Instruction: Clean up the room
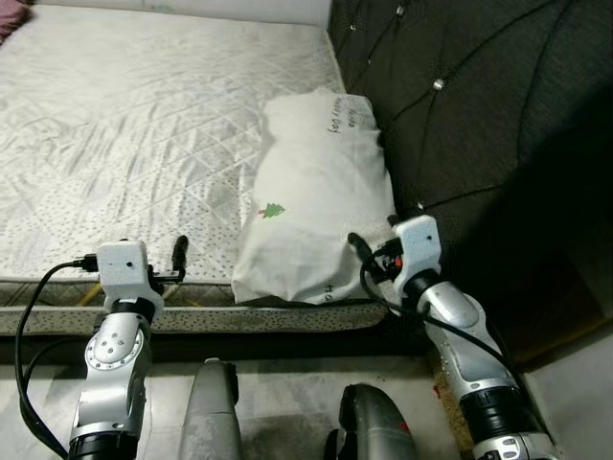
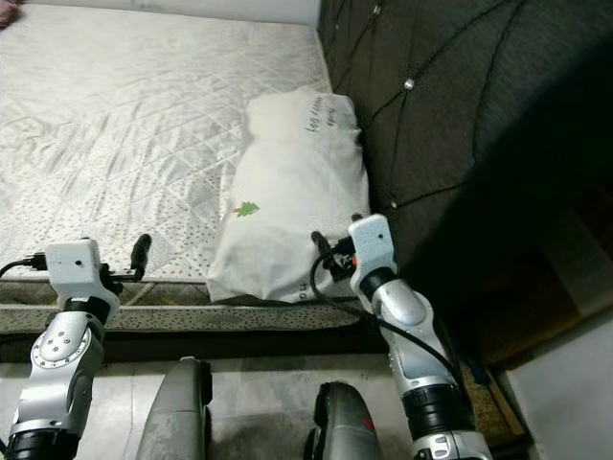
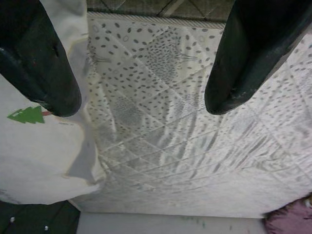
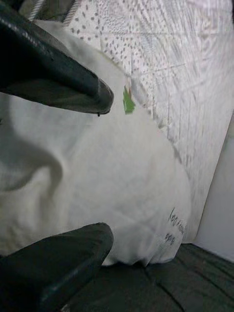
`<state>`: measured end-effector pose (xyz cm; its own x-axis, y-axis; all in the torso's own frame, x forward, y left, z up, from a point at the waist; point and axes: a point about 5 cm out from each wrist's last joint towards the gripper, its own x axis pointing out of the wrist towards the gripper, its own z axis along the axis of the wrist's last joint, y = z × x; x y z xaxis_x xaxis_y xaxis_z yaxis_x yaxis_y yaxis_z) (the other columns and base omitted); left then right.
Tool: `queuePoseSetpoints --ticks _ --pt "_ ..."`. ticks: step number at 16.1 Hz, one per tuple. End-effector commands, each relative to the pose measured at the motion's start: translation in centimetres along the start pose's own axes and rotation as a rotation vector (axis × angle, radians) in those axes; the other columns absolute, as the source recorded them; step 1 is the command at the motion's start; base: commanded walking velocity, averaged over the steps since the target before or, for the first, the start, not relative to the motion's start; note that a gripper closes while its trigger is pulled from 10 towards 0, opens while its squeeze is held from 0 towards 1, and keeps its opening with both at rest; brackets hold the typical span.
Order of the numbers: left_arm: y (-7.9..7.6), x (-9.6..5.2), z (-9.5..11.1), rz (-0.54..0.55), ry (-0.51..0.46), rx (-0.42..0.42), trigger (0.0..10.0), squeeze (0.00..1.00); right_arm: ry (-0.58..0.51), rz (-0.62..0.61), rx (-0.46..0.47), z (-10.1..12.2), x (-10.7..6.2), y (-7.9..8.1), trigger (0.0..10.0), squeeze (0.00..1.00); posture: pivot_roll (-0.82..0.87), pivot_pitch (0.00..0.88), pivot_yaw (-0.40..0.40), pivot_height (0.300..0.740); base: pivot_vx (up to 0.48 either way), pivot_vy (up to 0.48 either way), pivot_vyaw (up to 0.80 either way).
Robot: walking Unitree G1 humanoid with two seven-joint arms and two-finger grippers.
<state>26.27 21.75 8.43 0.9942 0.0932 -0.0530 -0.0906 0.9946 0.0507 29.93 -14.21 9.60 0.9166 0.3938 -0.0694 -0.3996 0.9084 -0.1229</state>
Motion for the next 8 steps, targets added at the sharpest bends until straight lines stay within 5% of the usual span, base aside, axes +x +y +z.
queuePoseSetpoints --ticks 1,8 --pt "-0.23 0.10 0.26 -0.012 -0.012 0.004 10.0 0.00 -0.016 -0.010 -0.008 0.34 -0.06 -0.29 10.0 0.00 0.03 0.079 -0.072 0.640 0.281 0.000 0.00" --pt "-0.30 0.16 0.34 -0.024 -0.018 -0.001 10.0 0.00 -0.013 -0.010 -0.009 0.20 -0.03 -0.19 10.0 0.00 0.03 0.079 -0.070 0.640 0.426 0.000 0.00"
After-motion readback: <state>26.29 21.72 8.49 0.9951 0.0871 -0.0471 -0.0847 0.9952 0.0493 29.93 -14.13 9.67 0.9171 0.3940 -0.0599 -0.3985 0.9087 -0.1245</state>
